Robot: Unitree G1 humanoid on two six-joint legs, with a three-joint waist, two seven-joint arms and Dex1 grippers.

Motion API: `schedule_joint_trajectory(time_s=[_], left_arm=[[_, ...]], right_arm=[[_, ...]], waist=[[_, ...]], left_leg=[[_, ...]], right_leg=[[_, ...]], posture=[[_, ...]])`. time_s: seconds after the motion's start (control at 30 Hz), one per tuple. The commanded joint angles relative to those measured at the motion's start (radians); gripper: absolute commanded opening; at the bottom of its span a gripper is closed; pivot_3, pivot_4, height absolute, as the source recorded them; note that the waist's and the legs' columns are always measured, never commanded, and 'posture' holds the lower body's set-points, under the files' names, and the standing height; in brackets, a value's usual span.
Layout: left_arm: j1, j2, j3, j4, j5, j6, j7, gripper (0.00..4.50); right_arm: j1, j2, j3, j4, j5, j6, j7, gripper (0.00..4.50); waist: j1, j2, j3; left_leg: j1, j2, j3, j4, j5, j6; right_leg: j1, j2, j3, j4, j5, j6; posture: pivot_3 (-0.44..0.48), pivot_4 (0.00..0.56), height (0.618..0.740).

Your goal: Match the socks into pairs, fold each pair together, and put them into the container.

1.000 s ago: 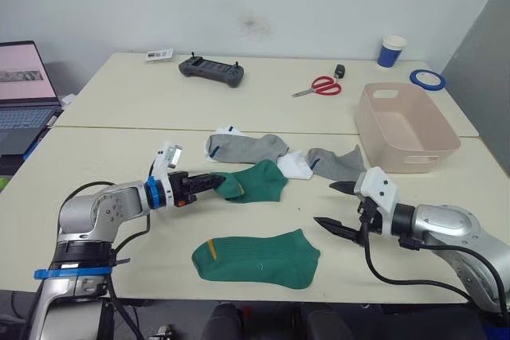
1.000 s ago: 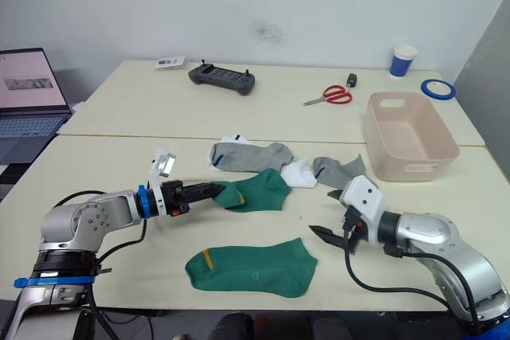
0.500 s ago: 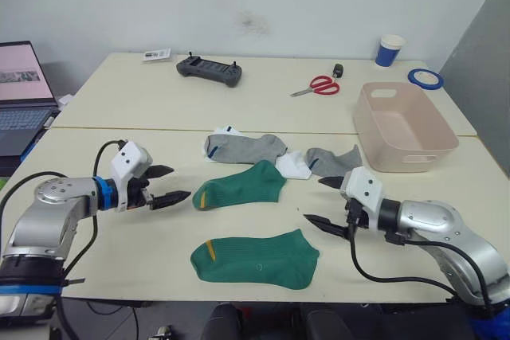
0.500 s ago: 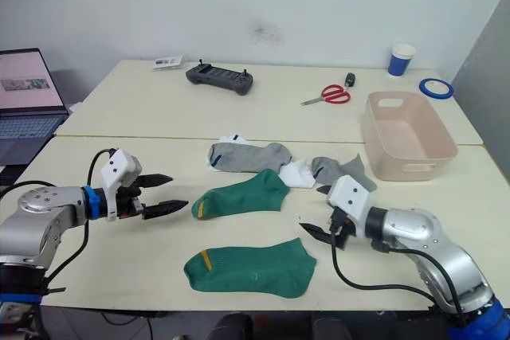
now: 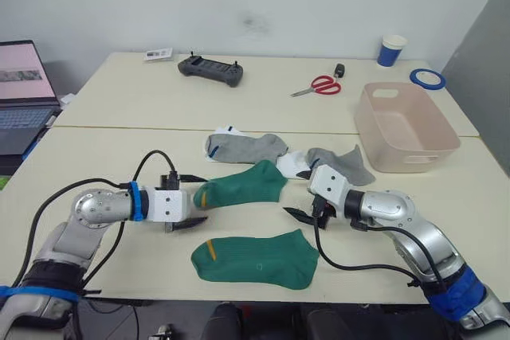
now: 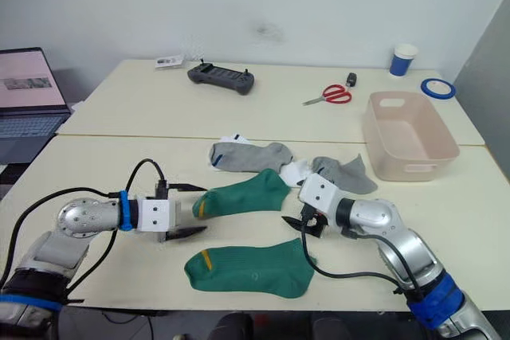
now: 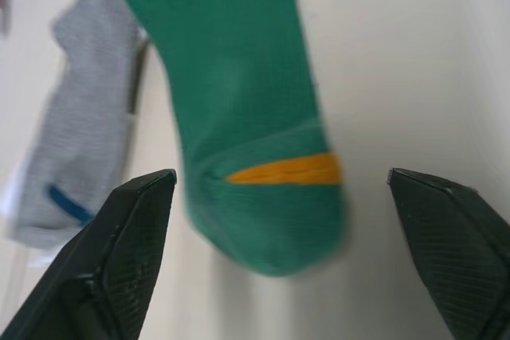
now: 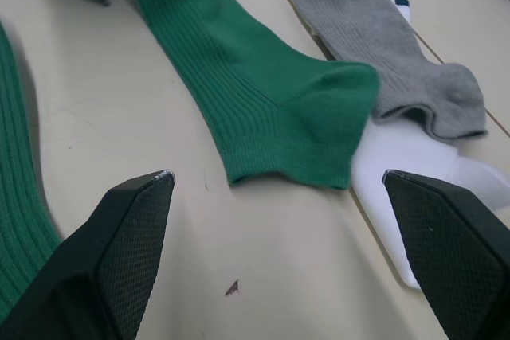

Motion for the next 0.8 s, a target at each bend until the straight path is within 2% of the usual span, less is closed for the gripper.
schedule_joint_trajectory(time_s=[0.03, 0.2, 0.37, 0.43, 0.53, 0.57, 0.67, 0.73, 0.8], left_arm=[[-0.041, -0.018, -0.018, 0.075, 0.045, -0.110, 0.065, 3.26], [-0.066, 0.001, -0.023, 0.138, 0.033, -0.178, 0.070, 1.63], [-0.074, 0.001, -0.020, 0.161, 0.023, -0.203, 0.079, 0.03], [-0.075, 0.000, -0.019, 0.164, 0.024, -0.206, 0.083, 0.03], [-0.073, 0.000, -0.020, 0.164, 0.024, -0.206, 0.091, 0.00], [-0.072, 0.000, -0.020, 0.164, 0.024, -0.207, 0.093, 0.00], [-0.073, 0.000, -0.022, 0.166, 0.026, -0.212, 0.098, 0.00], [-0.077, 0.000, -0.022, 0.170, 0.028, -0.217, 0.100, 0.00], [-0.081, 0.002, -0.023, 0.175, 0.025, -0.221, 0.097, 0.00]], right_arm=[[-0.030, -0.002, 0.038, 0.023, -0.074, -0.110, 0.019, 4.50], [-0.101, -0.020, 0.127, 0.173, -0.248, -0.321, 0.025, 4.50], [-0.176, 0.026, 0.156, 0.328, -0.307, -0.444, 0.051, 4.50], [-0.199, 0.039, 0.166, 0.381, -0.323, -0.487, 0.068, 4.50], [-0.235, 0.068, 0.169, 0.454, -0.344, -0.536, 0.076, 3.97], [-0.249, 0.077, 0.171, 0.478, -0.353, -0.553, 0.079, 3.57], [-0.276, 0.099, 0.175, 0.535, -0.357, -0.573, 0.112, 2.73], [-0.287, 0.109, 0.178, 0.564, -0.348, -0.580, 0.141, 2.37], [-0.290, 0.118, 0.170, 0.579, -0.338, -0.585, 0.168, 1.71]], waist=[[-0.002, 0.000, 0.000], [-0.003, 0.000, 0.000], [-0.005, 0.000, 0.000], [-0.005, 0.000, 0.000], [-0.005, 0.000, 0.000], [-0.005, 0.000, 0.000], [-0.006, 0.000, 0.000], [-0.005, 0.000, 0.000], [-0.005, 0.000, 0.000]], left_leg=[[0.000, 0.000, 0.000, 0.000, 0.000, 0.000], [0.000, 0.000, 0.001, 0.001, 0.000, 0.000], [0.000, 0.001, 0.001, 0.000, 0.000, 0.000], [0.000, 0.001, 0.001, 0.000, 0.000, 0.000], [0.000, 0.001, 0.001, 0.000, 0.000, 0.000], [0.001, 0.001, 0.001, 0.001, 0.000, 0.000], [0.001, 0.001, 0.001, 0.001, 0.000, 0.000], [0.001, 0.001, 0.001, 0.001, 0.000, 0.000], [0.002, 0.001, 0.001, 0.001, 0.000, 0.000]], right_leg=[[0.000, 0.000, 0.000, 0.000, 0.000, 0.000], [0.000, 0.000, 0.001, 0.000, 0.001, 0.001], [-0.001, 0.001, 0.000, 0.000, 0.001, 0.000], [-0.001, 0.001, 0.000, 0.000, 0.001, 0.000], [0.000, 0.001, 0.000, 0.000, 0.002, -0.002], [0.000, 0.001, 0.000, 0.001, 0.002, -0.002], [0.000, 0.001, 0.001, 0.001, 0.002, -0.002], [0.000, 0.001, 0.000, 0.002, 0.002, -0.002], [0.001, 0.001, 0.000, 0.003, 0.003, -0.002]], posture=[[0.000, 0.150, 0.740], [0.000, 0.150, 0.740], [0.000, 0.150, 0.740], [0.000, 0.150, 0.740], [0.000, 0.150, 0.740], [0.000, 0.150, 0.740], [0.000, 0.150, 0.740], [0.000, 0.150, 0.740], [0.000, 0.150, 0.740]])
